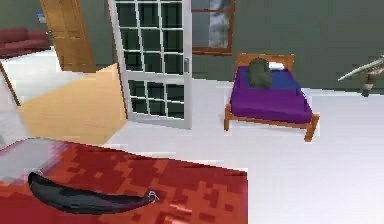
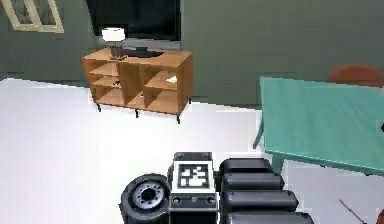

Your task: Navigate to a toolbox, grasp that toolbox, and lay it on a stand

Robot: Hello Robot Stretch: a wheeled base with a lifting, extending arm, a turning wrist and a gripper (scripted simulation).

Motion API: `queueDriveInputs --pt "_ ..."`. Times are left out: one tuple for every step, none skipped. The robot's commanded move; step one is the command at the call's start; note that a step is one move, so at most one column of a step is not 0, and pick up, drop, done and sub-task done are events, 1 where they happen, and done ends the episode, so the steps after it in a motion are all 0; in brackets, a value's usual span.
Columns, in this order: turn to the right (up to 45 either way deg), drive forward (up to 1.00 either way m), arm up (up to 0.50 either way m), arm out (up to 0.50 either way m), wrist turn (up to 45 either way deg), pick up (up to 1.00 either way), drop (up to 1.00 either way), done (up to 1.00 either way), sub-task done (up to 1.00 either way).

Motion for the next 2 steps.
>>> queueDriveInputs --pt "0.0 1.0 0.0 0.0 0.0 0.0 0.0 0.0 0.0" --pt "-3.0 0.0 0.0 0.0 0.0 0.0 0.0 0.0 0.0"
